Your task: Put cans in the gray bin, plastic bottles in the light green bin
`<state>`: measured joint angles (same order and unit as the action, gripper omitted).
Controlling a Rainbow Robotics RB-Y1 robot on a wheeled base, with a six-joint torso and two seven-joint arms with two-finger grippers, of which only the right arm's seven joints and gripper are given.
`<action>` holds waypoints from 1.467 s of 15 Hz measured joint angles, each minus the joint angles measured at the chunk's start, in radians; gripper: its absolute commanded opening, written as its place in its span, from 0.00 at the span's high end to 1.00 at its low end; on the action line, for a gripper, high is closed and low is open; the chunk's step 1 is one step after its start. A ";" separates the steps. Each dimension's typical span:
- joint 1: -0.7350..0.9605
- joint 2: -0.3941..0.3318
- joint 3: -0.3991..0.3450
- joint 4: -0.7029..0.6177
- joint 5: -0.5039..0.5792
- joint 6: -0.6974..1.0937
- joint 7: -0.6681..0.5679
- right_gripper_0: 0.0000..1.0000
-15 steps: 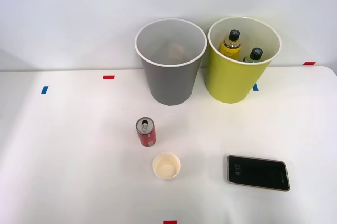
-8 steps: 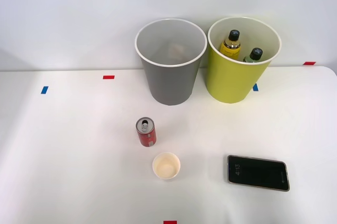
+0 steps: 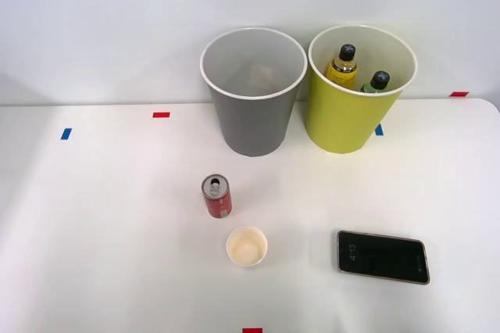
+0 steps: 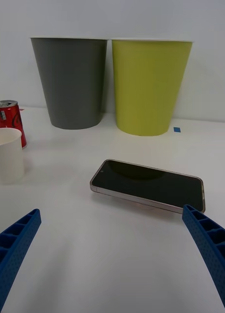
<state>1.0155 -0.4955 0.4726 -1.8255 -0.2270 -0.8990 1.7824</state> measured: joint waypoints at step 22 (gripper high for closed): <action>0.000 0.000 0.000 0.000 0.000 0.000 0.000 0.00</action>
<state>1.0155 -0.4955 0.4725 -1.8254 -0.2270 -0.8990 1.7824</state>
